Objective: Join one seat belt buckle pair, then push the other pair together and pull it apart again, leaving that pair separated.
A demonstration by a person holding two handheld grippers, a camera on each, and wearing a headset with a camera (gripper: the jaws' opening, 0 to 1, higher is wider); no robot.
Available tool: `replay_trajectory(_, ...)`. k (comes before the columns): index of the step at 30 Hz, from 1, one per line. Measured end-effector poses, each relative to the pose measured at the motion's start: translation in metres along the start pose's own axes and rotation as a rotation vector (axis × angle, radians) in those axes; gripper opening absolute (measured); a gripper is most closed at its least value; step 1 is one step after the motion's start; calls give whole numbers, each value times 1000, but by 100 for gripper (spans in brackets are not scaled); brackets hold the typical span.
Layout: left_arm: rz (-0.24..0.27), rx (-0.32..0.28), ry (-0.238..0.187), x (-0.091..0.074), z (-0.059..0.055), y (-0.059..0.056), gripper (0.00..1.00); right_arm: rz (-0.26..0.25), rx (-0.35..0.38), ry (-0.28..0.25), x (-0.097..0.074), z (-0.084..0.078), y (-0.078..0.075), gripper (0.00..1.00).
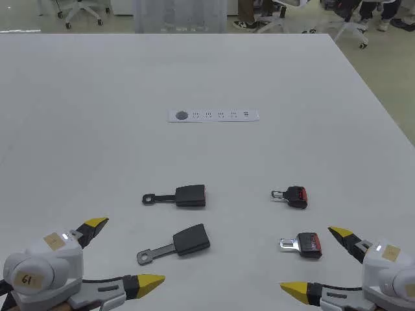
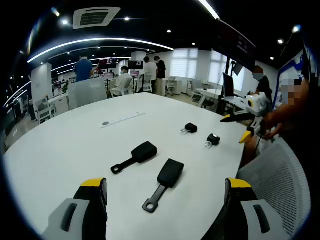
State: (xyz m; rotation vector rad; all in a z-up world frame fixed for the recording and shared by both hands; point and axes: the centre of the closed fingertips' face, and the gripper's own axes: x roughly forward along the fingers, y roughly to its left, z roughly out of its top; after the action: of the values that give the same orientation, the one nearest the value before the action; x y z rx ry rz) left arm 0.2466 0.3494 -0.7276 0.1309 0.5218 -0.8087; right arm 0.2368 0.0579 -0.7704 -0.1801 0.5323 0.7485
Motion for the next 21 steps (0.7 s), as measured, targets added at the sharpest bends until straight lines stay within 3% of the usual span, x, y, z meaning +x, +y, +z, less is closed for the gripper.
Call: replay_trajectory(21, 20, 13, -1, -2, 1, 1, 100, 2, 2, 2, -3, -1, -1, 96)
